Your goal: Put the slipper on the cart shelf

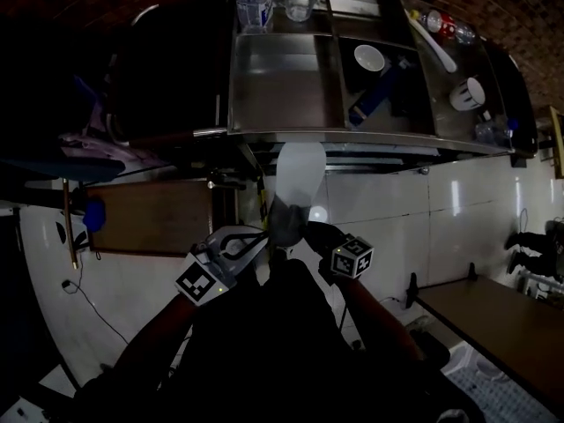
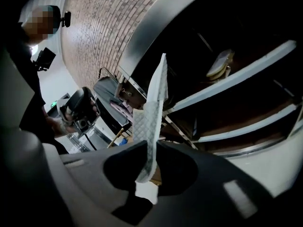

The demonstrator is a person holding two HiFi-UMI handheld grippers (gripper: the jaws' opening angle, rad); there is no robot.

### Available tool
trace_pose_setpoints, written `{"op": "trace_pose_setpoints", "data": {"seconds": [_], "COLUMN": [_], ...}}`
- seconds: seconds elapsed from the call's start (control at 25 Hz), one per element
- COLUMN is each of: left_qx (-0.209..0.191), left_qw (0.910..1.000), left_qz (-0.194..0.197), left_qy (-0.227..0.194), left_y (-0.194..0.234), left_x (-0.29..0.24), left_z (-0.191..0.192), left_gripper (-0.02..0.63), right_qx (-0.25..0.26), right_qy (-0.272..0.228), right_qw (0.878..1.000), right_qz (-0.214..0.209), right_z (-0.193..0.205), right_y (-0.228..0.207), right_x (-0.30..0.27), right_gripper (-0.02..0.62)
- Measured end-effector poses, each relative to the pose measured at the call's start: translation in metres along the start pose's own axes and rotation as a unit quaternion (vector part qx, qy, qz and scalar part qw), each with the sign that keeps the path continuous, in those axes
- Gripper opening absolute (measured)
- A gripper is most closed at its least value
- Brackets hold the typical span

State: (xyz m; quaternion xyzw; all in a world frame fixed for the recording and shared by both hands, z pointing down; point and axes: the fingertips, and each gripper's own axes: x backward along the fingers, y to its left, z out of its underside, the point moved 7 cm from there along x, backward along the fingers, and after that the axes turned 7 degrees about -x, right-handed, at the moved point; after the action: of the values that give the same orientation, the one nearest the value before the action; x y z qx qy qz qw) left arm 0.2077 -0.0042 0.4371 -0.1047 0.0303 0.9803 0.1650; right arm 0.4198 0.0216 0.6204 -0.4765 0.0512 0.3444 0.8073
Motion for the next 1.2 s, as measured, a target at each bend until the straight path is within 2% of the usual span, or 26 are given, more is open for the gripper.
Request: {"op": "trace_pose_setpoints", "data": {"seconds": [0.2, 0.32, 0.4, 0.68, 0.76, 1.04, 1.2], "left_qx": [-0.011, -0.025, -0.021, -0.049, -0.042, -0.063, -0.05], "left_qw": [0.9999, 0.9995, 0.9995, 0.9981, 0.9985, 0.9973, 0.998], "left_qz": [-0.004, -0.005, -0.009, 0.0, 0.002, 0.022, 0.019], "left_qy": [-0.008, -0.017, -0.022, -0.036, -0.035, -0.031, -0.033], "left_y": [0.003, 0.01, 0.016, 0.034, 0.038, 0.043, 0.044], "left_x": [-0.004, -0.008, -0.012, -0.035, -0.043, -0.068, -0.075], "left_z": [0.006, 0.007, 0.008, 0.005, 0.006, 0.008, 0.009], "left_gripper": [0.004, 0.005, 0.005, 0.005, 0.005, 0.005, 0.005], "right_qx": [-0.026, -0.033, -0.037, -0.092, -0.092, -0.075, -0.068], "right_qy": [0.025, 0.029, 0.032, 0.05, 0.05, 0.045, 0.042], "right_qw": [0.999, 0.998, 0.998, 0.992, 0.992, 0.995, 0.996], "right_qz": [-0.037, -0.038, -0.037, -0.066, -0.065, -0.055, -0.046], "right_z": [-0.02, -0.033, -0.042, -0.066, -0.075, -0.111, -0.133], "right_y": [-0.012, -0.016, -0.019, -0.033, -0.041, -0.067, -0.082], "right_x": [-0.021, -0.028, -0.032, -0.053, -0.058, -0.075, -0.091], "right_gripper": [0.055, 0.057, 0.055, 0.057, 0.057, 0.058, 0.058]}}
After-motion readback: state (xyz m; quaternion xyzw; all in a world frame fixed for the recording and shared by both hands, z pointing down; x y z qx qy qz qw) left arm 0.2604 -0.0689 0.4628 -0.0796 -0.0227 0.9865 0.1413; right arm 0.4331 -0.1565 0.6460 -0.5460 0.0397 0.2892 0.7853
